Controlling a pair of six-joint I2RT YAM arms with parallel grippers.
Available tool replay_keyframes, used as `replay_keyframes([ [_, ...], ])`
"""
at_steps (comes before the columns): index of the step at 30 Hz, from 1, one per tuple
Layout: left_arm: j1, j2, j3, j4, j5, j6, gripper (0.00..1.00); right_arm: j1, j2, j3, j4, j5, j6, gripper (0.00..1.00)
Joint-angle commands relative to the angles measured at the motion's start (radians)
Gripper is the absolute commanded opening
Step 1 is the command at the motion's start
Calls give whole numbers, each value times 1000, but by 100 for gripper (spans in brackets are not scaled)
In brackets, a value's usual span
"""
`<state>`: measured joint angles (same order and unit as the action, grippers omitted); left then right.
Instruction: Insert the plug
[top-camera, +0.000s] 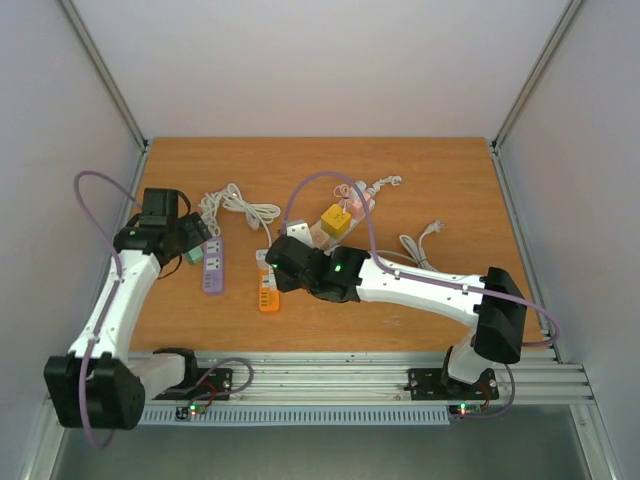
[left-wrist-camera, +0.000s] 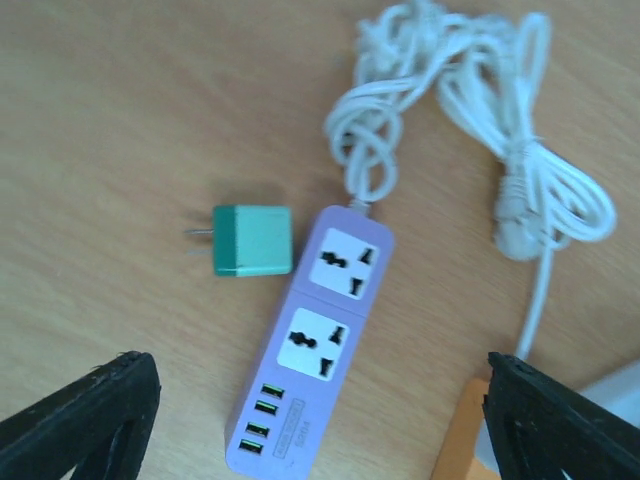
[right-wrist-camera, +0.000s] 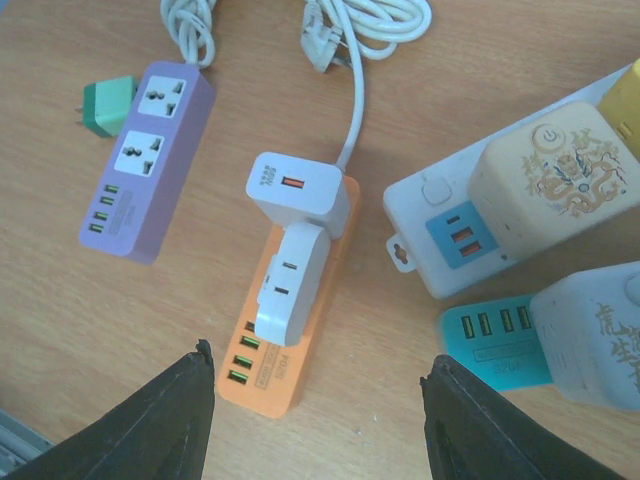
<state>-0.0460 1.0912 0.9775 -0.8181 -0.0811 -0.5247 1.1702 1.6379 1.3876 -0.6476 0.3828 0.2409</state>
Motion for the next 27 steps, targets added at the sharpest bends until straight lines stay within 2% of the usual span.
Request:
replay_keyframes([
  [1, 95, 96, -19, 27, -3, -64, 87, -12, -36, -47, 47, -28, -48, 59],
  [7, 165, 236, -58, 118, 59, -114, 82, -28, -74, -108, 67, -34, -58, 57],
  [10, 167, 322, -27, 148, 74, -104, 71, -38, -91, -131, 82, -41, -61, 56],
  [12, 166, 390, 12, 144, 78, -80, 68, -45, -103, -146, 93, -49, -60, 56],
  [20, 167, 556, 104, 148, 78, -43, 69, -53, -124, -167, 92, -51, -59, 54],
  [27, 168, 622, 112, 150, 88, -39, 67, -59, -133, -176, 100, -41, -67, 54],
])
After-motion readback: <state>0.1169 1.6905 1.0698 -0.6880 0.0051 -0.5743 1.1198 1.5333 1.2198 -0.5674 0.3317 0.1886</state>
